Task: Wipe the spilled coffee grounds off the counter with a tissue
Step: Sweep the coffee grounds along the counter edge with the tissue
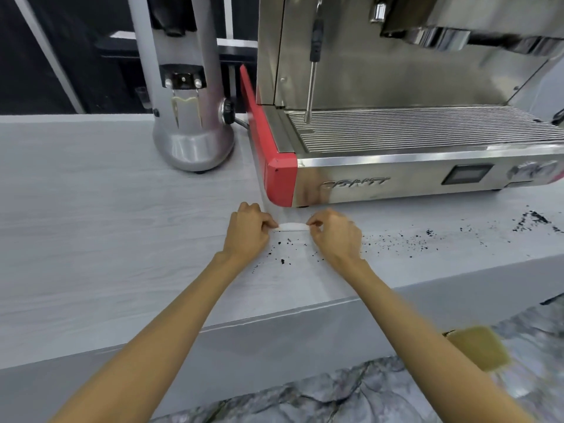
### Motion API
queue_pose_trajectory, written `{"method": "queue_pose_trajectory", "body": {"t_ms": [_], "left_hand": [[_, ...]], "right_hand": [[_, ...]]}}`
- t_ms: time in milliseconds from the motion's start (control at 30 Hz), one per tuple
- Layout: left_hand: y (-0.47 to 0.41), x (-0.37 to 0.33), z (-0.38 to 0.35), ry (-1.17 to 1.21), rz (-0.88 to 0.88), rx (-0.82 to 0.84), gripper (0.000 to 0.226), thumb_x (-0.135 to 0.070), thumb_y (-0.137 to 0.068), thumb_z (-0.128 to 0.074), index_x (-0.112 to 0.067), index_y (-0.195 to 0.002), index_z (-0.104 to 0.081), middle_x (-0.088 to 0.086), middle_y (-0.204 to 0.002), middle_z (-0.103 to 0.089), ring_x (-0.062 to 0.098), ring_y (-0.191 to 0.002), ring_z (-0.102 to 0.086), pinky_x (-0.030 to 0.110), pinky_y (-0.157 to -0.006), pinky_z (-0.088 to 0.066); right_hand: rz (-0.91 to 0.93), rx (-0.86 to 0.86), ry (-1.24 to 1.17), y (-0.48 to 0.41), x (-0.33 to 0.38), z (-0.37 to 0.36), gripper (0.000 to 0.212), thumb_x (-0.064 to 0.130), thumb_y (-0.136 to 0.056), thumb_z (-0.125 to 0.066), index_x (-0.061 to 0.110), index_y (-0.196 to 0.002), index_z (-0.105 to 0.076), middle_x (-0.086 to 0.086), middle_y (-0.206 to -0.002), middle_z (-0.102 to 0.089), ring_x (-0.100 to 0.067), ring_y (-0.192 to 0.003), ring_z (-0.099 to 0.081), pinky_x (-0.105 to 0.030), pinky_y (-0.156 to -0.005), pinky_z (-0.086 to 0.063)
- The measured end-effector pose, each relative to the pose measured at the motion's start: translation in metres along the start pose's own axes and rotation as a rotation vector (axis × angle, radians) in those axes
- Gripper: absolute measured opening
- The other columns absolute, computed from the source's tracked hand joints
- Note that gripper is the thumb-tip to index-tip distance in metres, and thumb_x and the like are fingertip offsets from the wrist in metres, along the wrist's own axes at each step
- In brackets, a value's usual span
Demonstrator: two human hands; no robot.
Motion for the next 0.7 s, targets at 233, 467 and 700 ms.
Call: {"method": "queue_pose_trajectory", "body": {"t_ms": [233, 467, 700], "left_hand": [[0.039, -0.001, 0.002, -0.041, -0.096, 0.11, 0.025, 0.001, -0.084, -0.053, -0.011, -0.092, -0.073, -0.001, -0.074, -0.053, 0.018, -0.085, -0.042, 0.024, -0.074, -0.036], [0.024, 0.008, 0.026, 0.065, -0.009, -0.022, 0.02, -0.005, -0.083, -0.059, -0.016, -0.088, -0.074, -0.003, -0.074, -0.053, 0.014, -0.084, -0.041, 0.024, -0.076, -0.032], [0.042, 0.016, 0.018, -0.033, 0.046, -0.039, 0.025, -0.001, -0.083, -0.054, -0.015, -0.092, -0.073, -0.006, -0.068, -0.046, 0.021, -0.083, -0.043, 0.037, -0.079, -0.045]], "right_hand": [[0.128, 0.098, 0.038, 0.045, 0.003, 0.008, 0.02, 0.019, -0.089, -0.053, 0.025, -0.097, -0.071, 0.005, -0.1, -0.068, -0.024, -0.084, -0.065, -0.028, -0.064, -0.043], [0.09, 0.075, -0.118, 0.022, 0.011, 0.023, 0.014, 0.023, -0.087, -0.06, 0.028, -0.091, -0.073, 0.01, -0.097, -0.072, -0.014, -0.079, -0.061, -0.024, -0.064, -0.04], [0.243, 0.155, 0.007, 0.005, 0.027, -0.006, 0.02, 0.021, -0.091, -0.053, 0.027, -0.099, -0.071, 0.004, -0.105, -0.069, -0.023, -0.092, -0.064, -0.029, -0.068, -0.044]]}}
Point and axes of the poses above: each hand's wrist, its own y-axis away from the middle knuckle, its own z-axis out of the back of the hand, x = y × z, the point moved 7 cm from there along -y, towards the middle knuckle
